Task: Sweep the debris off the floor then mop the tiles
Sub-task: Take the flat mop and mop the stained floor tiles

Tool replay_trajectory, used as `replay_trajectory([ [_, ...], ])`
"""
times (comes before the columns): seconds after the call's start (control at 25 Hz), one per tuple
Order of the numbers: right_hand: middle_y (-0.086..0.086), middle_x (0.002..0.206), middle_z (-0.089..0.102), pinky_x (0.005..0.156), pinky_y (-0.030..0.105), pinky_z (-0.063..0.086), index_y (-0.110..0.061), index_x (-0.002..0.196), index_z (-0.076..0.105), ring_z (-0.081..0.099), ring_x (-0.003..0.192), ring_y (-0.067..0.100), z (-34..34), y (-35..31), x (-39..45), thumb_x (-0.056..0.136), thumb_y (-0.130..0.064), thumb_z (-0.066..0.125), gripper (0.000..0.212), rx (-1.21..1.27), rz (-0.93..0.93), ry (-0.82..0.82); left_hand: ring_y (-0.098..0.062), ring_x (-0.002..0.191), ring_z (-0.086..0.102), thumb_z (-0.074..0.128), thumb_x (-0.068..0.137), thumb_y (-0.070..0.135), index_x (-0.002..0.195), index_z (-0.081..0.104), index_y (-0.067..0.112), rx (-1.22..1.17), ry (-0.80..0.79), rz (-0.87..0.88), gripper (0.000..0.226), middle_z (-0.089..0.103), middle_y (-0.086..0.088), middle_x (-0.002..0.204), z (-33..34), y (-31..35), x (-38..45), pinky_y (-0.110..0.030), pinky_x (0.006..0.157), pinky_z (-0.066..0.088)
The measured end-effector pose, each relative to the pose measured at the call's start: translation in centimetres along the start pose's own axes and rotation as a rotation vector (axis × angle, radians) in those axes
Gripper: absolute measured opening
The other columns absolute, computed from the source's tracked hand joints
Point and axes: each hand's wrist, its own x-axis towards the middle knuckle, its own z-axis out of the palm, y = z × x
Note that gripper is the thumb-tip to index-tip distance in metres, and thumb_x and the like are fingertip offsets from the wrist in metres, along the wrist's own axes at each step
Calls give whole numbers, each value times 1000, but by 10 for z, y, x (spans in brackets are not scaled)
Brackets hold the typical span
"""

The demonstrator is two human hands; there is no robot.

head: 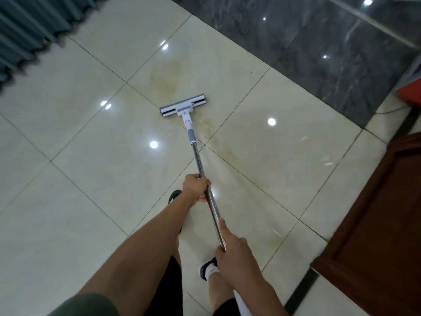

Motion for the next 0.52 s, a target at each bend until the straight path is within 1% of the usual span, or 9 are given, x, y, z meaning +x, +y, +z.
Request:
replay_trajectory([
  [0.12, -1, 95, 48, 78, 30, 52, -44, 155, 6, 57, 81, 15, -17, -41, 31, 101, -23, 43, 69, 5, 1, -9, -21, 44, 54, 66, 83, -1, 90, 65, -3, -39, -2, -4, 8, 60, -13, 68, -21, 38, 32, -28, 40, 48],
  [0.24, 3, 95, 57, 76, 34, 56, -41, 156, 12, 62, 79, 17, -37, -94, 92, 99, -22, 45, 69, -9, -32, 16, -25, 54, 61, 68, 83, 0, 91, 67, -4, -70, 19, 34, 9, 63, -14, 72, -54, 96, 84, -32, 47, 55],
  [0.32, 3, 91, 59, 74, 36, 57, -41, 155, 14, 64, 76, 17, -49, -142, 140, 98, -22, 46, 68, -10, -52, 39, -26, 54, 62, 69, 82, 2, 88, 68, -3, -68, 36, 56, 9, 64, -15, 73, -81, 142, 128, -30, 46, 54],
  [0.4, 3, 89, 59, 70, 35, 57, -43, 155, 13, 63, 73, 18, -62, -196, 192, 98, -22, 45, 68, -4, -50, 57, -26, 54, 62, 70, 80, 2, 89, 68, -5, -63, 38, 63, 12, 64, -15, 72, -115, 192, 179, -32, 47, 55],
  [0.52, 6, 95, 59, 66, 31, 51, -44, 155, 11, 59, 73, 19, -81, -285, 268, 99, -23, 44, 69, -8, -43, 55, -28, 57, 64, 70, 80, 2, 92, 68, -6, -60, 47, 79, 15, 64, -16, 73, -172, 266, 253, -37, 51, 59],
])
